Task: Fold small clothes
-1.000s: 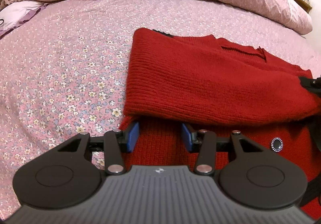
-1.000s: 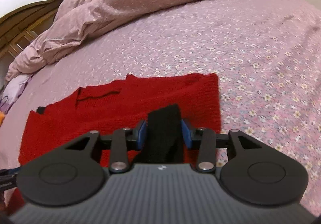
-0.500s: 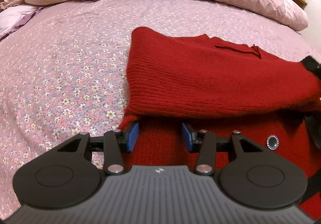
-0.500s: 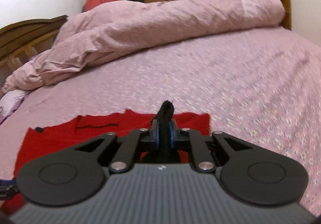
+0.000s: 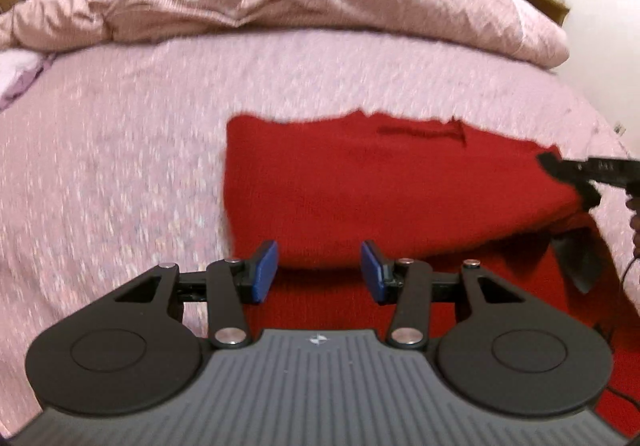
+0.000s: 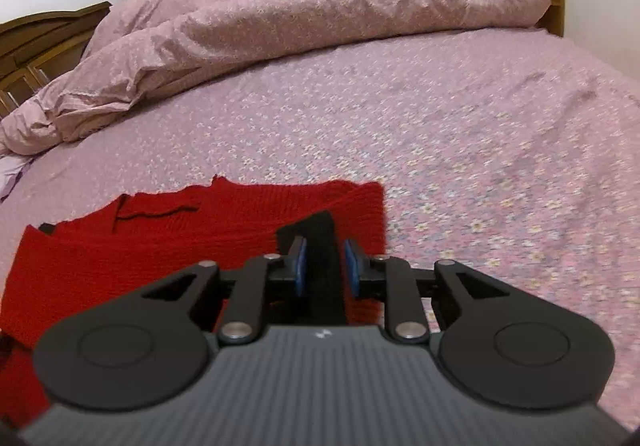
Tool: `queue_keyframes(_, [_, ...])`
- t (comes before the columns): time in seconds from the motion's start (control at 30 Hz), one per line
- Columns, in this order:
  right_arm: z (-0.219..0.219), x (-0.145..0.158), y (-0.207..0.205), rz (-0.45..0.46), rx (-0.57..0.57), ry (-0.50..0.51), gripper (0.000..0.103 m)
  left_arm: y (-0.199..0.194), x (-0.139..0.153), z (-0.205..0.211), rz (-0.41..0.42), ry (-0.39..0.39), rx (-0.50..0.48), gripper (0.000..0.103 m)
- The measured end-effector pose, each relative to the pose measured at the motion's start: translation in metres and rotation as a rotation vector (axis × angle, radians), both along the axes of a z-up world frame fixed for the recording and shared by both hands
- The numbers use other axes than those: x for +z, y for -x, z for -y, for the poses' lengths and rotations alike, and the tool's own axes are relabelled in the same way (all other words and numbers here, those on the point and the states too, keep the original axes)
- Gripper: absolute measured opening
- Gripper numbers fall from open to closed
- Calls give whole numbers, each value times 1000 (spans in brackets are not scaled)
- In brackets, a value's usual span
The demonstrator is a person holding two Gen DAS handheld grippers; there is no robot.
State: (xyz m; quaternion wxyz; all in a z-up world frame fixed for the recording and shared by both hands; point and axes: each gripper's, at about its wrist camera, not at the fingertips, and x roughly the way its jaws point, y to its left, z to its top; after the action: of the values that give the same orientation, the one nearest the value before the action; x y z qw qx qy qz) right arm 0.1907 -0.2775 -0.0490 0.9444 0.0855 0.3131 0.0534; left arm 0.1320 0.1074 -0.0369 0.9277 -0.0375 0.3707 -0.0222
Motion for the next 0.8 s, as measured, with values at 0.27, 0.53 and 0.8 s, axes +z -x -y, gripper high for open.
queue_keyframes(0.27, [-2,18,17,32,61,18,28,-45,-8,-2,-1,-64,31,52])
queue_keyframes(0.53, [-7,4,-2,-13,49,38,50,-74,-26,8,-18,-144,31,52])
queue_keyframes(0.8, [-11,-11,-6,-67,86,-25,50,-82,-28,11,-30,-144,54,57])
